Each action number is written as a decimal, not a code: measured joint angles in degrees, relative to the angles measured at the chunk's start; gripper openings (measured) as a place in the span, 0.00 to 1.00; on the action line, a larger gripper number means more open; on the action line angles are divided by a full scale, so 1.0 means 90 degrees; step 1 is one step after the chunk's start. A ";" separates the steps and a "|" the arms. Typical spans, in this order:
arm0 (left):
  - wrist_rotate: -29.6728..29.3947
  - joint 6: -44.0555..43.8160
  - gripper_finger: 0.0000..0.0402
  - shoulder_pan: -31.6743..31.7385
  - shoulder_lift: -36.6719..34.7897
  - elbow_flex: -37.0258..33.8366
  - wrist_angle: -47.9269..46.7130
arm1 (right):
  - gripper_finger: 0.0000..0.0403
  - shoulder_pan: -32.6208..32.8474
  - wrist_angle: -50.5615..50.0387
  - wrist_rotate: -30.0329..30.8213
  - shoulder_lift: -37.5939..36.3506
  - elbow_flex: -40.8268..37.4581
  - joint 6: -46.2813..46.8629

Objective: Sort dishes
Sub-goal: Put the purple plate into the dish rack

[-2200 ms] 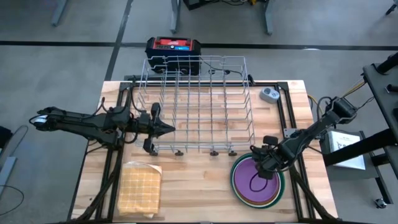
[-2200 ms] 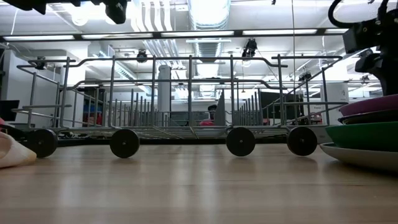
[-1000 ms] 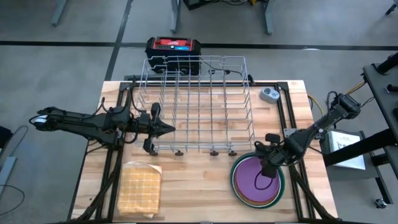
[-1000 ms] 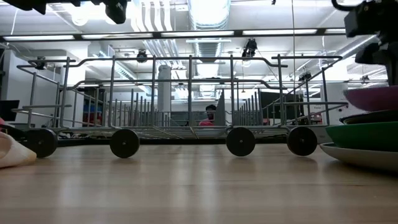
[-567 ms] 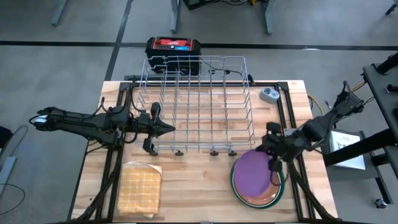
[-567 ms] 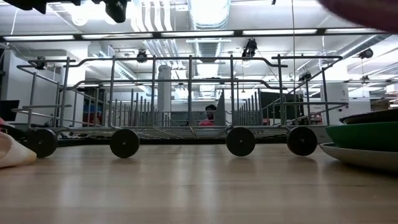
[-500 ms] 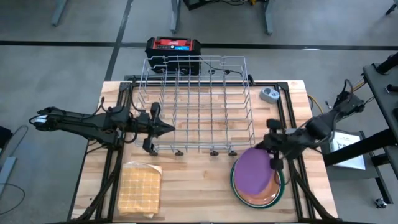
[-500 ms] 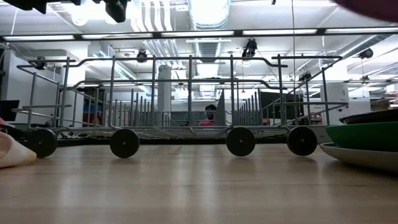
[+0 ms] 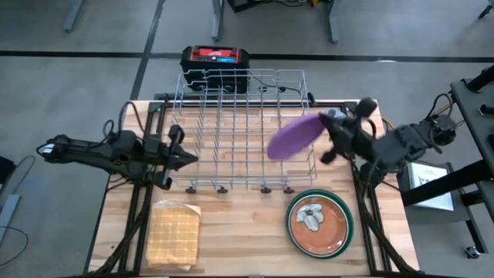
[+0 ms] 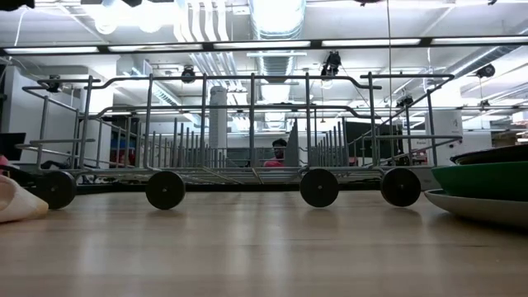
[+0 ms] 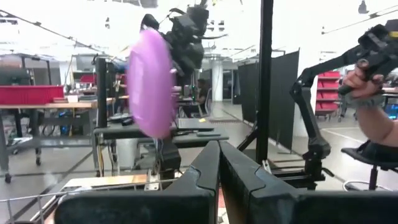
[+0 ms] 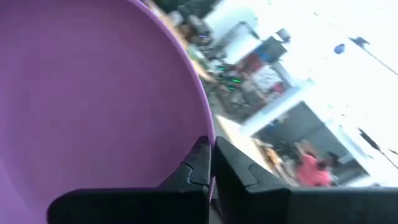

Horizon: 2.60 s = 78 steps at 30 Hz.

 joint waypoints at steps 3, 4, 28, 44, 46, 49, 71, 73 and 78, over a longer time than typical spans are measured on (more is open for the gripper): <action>0.0000 0.0003 0.00 -0.0024 -0.0282 -0.0111 -0.0071 | 0.00 -0.0685 0.1227 -0.0445 0.0052 -0.0055 -0.1032; 0.0000 0.0013 0.00 -0.0022 -0.0359 -0.0153 -0.0073 | 0.00 -0.0932 0.1571 -0.0661 0.0076 -0.0061 -0.1224; -0.0339 0.0580 0.00 -0.0020 -0.0870 -0.0465 -0.0380 | 0.00 -0.5736 0.3352 -0.2661 0.2340 -0.0055 -0.0523; -0.0855 0.0630 0.00 -0.0017 -0.1056 -0.0465 -0.0867 | 0.00 -0.6293 0.4662 -0.3549 0.3760 -0.0015 -0.1331; -0.0917 0.0642 0.00 -0.0017 -0.1056 -0.0465 -0.0900 | 0.00 -0.6317 0.4885 -0.3703 0.3828 -0.0012 -0.1190; -0.1062 0.0647 0.00 -0.0017 -0.1067 -0.0465 -0.0979 | 0.00 -0.6362 0.5110 -0.3762 0.3941 -0.0012 -0.1214; -0.1185 0.0649 0.00 -0.0017 -0.1083 -0.0465 -0.1087 | 0.00 -0.6975 0.5604 -0.4312 0.4755 -0.0008 -0.0802; -0.1185 0.0649 0.00 -0.0017 -0.1084 -0.0465 -0.1089 | 0.00 -0.6986 0.5691 -0.4326 0.4847 0.0022 -0.0786; -0.1185 0.0652 0.00 -0.0019 -0.1081 -0.0465 -0.1092 | 0.00 -0.7004 0.5690 -0.4329 0.5154 0.0274 -0.0699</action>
